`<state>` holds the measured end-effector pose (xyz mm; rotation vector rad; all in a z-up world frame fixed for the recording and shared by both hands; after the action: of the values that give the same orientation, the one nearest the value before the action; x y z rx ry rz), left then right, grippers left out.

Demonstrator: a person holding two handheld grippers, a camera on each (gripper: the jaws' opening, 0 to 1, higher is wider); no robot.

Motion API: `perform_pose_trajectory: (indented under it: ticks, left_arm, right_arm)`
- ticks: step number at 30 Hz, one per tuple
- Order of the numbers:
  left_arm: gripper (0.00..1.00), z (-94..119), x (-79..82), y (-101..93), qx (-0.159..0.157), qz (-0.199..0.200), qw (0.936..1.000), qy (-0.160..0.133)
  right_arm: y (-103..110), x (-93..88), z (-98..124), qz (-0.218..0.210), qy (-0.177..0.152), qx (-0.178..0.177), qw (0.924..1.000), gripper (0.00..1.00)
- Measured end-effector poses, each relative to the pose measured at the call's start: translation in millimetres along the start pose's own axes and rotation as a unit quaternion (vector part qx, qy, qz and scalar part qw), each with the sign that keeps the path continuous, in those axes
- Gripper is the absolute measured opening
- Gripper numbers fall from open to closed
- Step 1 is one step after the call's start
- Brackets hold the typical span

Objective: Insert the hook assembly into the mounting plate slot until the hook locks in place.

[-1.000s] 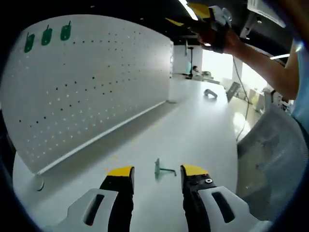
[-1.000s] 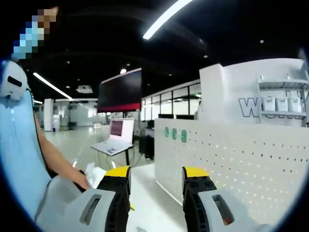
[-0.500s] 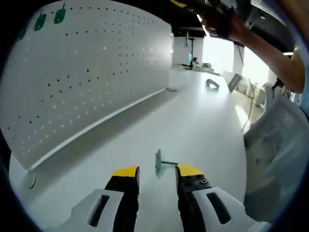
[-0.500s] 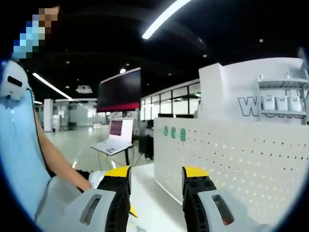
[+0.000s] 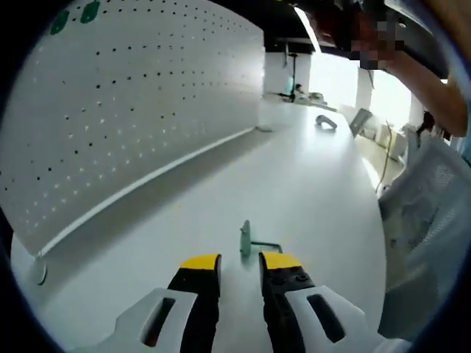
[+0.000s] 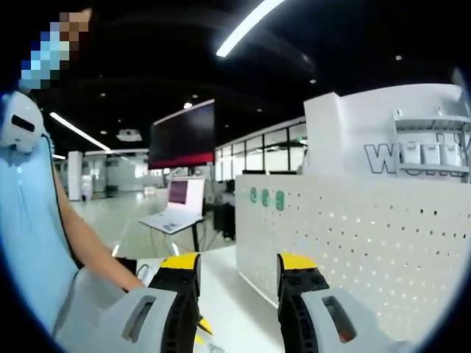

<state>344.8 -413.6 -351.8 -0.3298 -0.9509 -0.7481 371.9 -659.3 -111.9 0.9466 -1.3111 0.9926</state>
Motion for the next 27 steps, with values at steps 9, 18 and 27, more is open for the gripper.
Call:
perform_pose_trajectory:
  ticks: [9,18,27]
  left_arm:
    - [0.16,-8,-2.6,-3.9,-0.004,-0.006,1.0000,0.006]
    - [0.11,-14,-2.5,-5.1,-0.003,-0.013,0.9999,0.007]
    - [0.06,-18,-4.0,-6.0,-0.003,-0.021,0.9997,0.013]
  right_arm:
    - [-1,-3.2,0,-0.004,0.001,0.001,1.0000,0.41]
    - [-1,-3.0,3,-0.005,0.000,-0.004,1.0000,0.41]
    - [0,-2.8,6,-0.005,-0.001,-0.007,1.0000,0.41]
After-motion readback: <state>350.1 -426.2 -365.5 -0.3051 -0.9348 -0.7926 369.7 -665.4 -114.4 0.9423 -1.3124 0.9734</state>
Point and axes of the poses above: the point that each gripper's makers call its tool centre point, and the gripper's own axes: z roughly backward along the fingers, y roughly to its left, x roughly out of its top, the point moved 10 cm from there along z, roughly backward along the fingers, and after that the axes turned 10 degrees about x, right-handed, at the moved point
